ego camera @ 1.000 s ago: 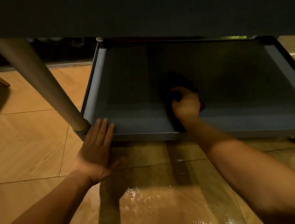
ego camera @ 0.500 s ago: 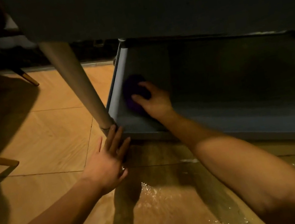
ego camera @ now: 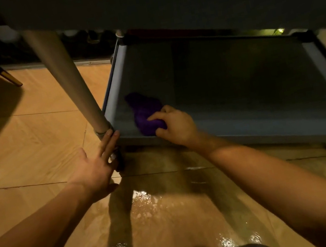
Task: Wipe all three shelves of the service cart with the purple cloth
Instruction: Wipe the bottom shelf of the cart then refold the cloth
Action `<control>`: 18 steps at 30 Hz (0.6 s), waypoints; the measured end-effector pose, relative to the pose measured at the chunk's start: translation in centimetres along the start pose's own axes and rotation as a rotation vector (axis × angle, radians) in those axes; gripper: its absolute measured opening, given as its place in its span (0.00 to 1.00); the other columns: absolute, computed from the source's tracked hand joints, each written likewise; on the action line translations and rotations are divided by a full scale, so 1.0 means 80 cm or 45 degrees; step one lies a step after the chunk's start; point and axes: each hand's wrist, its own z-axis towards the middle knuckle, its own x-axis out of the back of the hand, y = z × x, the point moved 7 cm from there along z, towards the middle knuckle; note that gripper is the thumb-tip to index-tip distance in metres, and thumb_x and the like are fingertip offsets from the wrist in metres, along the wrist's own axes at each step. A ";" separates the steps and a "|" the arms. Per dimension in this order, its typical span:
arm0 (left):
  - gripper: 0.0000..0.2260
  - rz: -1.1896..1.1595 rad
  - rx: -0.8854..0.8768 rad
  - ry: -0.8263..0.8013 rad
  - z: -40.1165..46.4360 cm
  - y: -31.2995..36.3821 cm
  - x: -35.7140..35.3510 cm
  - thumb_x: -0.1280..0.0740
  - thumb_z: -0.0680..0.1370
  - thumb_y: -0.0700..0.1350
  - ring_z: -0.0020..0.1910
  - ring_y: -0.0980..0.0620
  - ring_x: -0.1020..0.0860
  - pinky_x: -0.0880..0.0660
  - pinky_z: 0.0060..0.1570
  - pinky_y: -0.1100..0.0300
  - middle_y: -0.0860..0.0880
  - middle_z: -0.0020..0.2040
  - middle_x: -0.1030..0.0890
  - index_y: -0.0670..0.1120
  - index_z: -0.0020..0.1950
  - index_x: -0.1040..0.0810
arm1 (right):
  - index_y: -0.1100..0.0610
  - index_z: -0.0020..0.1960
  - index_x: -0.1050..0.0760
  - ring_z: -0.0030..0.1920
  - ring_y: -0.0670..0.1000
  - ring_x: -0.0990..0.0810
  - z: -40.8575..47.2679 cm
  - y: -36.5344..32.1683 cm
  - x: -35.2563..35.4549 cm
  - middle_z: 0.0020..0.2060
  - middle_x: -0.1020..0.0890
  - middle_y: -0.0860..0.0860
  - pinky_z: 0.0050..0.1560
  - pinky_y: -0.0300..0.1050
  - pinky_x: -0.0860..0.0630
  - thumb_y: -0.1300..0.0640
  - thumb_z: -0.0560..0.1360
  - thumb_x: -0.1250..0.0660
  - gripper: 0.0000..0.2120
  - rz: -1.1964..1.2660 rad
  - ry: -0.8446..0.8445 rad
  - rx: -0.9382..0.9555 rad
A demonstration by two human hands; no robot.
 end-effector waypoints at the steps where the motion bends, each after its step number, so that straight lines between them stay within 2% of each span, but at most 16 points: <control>1: 0.37 0.021 0.011 0.006 -0.001 0.000 0.001 0.37 0.75 0.68 0.67 0.40 0.86 0.39 0.69 0.27 0.43 0.72 0.84 0.56 0.80 0.41 | 0.44 0.66 0.24 0.57 0.56 0.21 -0.018 0.021 0.013 0.59 0.24 0.54 0.56 0.52 0.22 0.50 0.74 0.30 0.20 -0.025 0.001 -0.041; 3: 0.36 0.021 0.038 0.009 -0.001 0.001 0.004 0.40 0.75 0.70 0.67 0.39 0.86 0.39 0.69 0.28 0.42 0.73 0.82 0.55 0.79 0.38 | 0.44 0.66 0.25 0.57 0.57 0.21 -0.055 0.072 0.041 0.59 0.24 0.55 0.55 0.55 0.22 0.50 0.75 0.31 0.20 -0.120 -0.001 -0.139; 5: 0.34 -0.016 0.067 0.013 0.000 0.005 0.013 0.44 0.76 0.71 0.71 0.39 0.81 0.43 0.70 0.28 0.40 0.76 0.77 0.56 0.78 0.36 | 0.47 0.66 0.25 0.56 0.59 0.21 -0.093 0.126 0.072 0.59 0.24 0.56 0.53 0.53 0.22 0.50 0.76 0.31 0.19 -0.231 0.009 -0.249; 7: 0.34 -0.077 0.055 0.120 -0.001 0.017 0.034 0.50 0.76 0.71 0.79 0.38 0.68 0.50 0.73 0.30 0.40 0.82 0.63 0.58 0.79 0.39 | 0.49 0.65 0.25 0.58 0.61 0.22 -0.122 0.162 0.095 0.58 0.24 0.57 0.52 0.51 0.24 0.49 0.75 0.31 0.19 -0.254 0.028 -0.355; 9: 0.36 -0.195 -0.003 0.312 0.003 0.034 0.062 0.55 0.74 0.70 0.81 0.38 0.52 0.48 0.75 0.33 0.41 0.82 0.48 0.57 0.79 0.41 | 0.49 0.64 0.24 0.59 0.62 0.23 -0.116 0.167 0.104 0.58 0.23 0.57 0.53 0.49 0.26 0.45 0.75 0.30 0.19 -0.088 0.093 -0.425; 10: 0.37 -0.283 -0.032 0.383 0.010 0.046 0.077 0.56 0.73 0.70 0.81 0.38 0.49 0.47 0.75 0.35 0.42 0.82 0.46 0.56 0.80 0.42 | 0.47 0.65 0.25 0.60 0.61 0.23 -0.104 0.159 0.105 0.59 0.23 0.56 0.55 0.49 0.25 0.41 0.75 0.30 0.22 0.021 0.126 -0.442; 12: 0.36 -0.525 0.015 0.407 0.035 0.061 0.096 0.55 0.75 0.71 0.81 0.40 0.55 0.52 0.76 0.35 0.45 0.83 0.52 0.58 0.81 0.47 | 0.44 0.74 0.32 0.66 0.61 0.26 -0.069 0.127 0.092 0.68 0.26 0.57 0.64 0.52 0.26 0.37 0.74 0.31 0.30 0.052 0.122 -0.388; 14: 0.37 -0.727 0.109 0.341 0.065 0.083 0.101 0.55 0.75 0.74 0.81 0.43 0.61 0.56 0.75 0.33 0.48 0.83 0.57 0.60 0.81 0.54 | 0.43 0.77 0.37 0.71 0.64 0.31 -0.053 0.100 0.069 0.74 0.32 0.57 0.68 0.56 0.28 0.39 0.75 0.32 0.33 -0.132 0.078 -0.350; 16: 0.40 -0.790 0.165 0.274 0.083 0.099 0.089 0.60 0.72 0.77 0.81 0.43 0.62 0.58 0.73 0.30 0.50 0.83 0.59 0.62 0.80 0.59 | 0.44 0.75 0.33 0.69 0.64 0.31 -0.055 0.090 0.050 0.73 0.31 0.56 0.61 0.56 0.25 0.44 0.76 0.34 0.28 -0.285 0.080 -0.328; 18: 0.44 -0.697 0.198 0.289 0.098 0.115 0.079 0.65 0.67 0.81 0.81 0.42 0.62 0.59 0.72 0.28 0.49 0.83 0.59 0.62 0.80 0.62 | 0.46 0.70 0.28 0.66 0.63 0.29 -0.075 0.110 0.053 0.70 0.28 0.56 0.55 0.54 0.24 0.46 0.76 0.34 0.23 -0.365 0.128 -0.265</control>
